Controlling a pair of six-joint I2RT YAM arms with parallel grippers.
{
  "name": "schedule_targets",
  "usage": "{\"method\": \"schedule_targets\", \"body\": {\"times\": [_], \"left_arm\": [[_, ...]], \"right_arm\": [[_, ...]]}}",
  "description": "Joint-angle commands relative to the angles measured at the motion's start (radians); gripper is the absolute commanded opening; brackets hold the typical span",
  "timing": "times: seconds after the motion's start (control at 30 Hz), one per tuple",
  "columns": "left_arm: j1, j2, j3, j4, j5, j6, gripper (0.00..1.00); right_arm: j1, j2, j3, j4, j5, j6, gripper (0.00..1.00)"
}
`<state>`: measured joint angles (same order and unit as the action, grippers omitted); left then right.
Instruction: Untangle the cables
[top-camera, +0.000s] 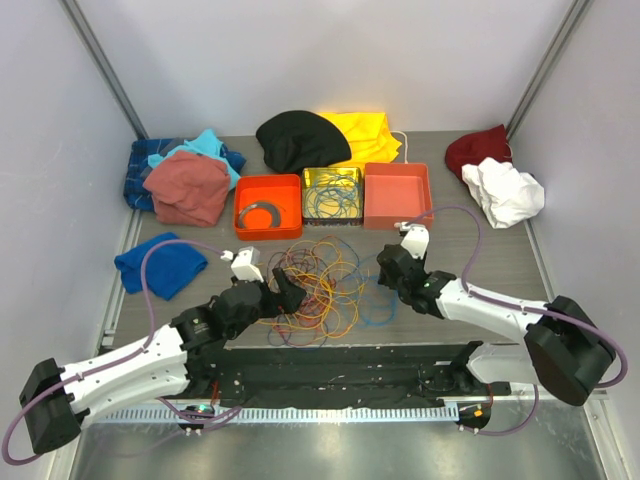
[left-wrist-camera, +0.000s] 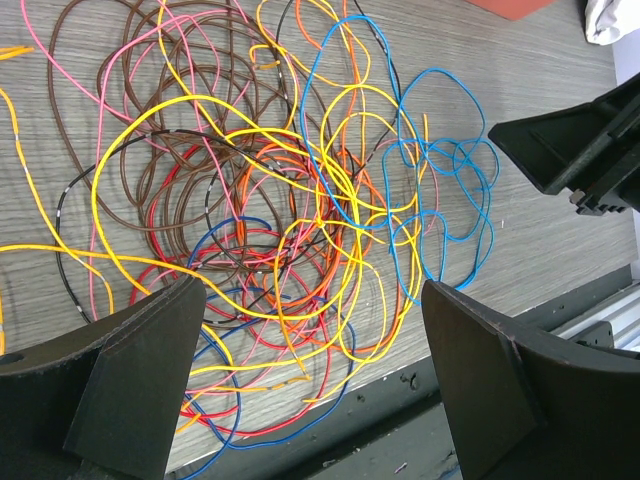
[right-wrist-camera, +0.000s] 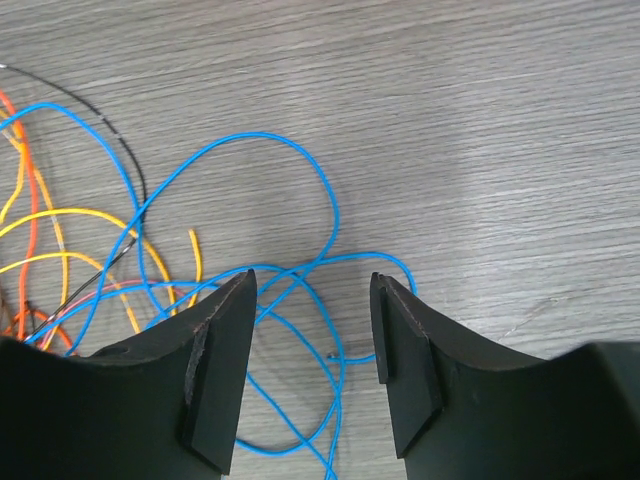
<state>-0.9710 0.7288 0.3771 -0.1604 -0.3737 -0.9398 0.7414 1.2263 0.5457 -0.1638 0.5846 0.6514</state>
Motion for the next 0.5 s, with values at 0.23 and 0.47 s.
{"method": "schedule_targets", "body": {"times": [0.23,0.47], "left_arm": [[0.000,-0.008,0.009,0.029,-0.013,0.002,0.95],[0.000,-0.029,0.011,0.001,-0.030,0.010,0.95]], "right_arm": [[-0.079,0.114,-0.029,0.158,-0.068,0.010,0.56],[-0.091,0.147,-0.020,0.234,-0.092,-0.013,0.50]]}}
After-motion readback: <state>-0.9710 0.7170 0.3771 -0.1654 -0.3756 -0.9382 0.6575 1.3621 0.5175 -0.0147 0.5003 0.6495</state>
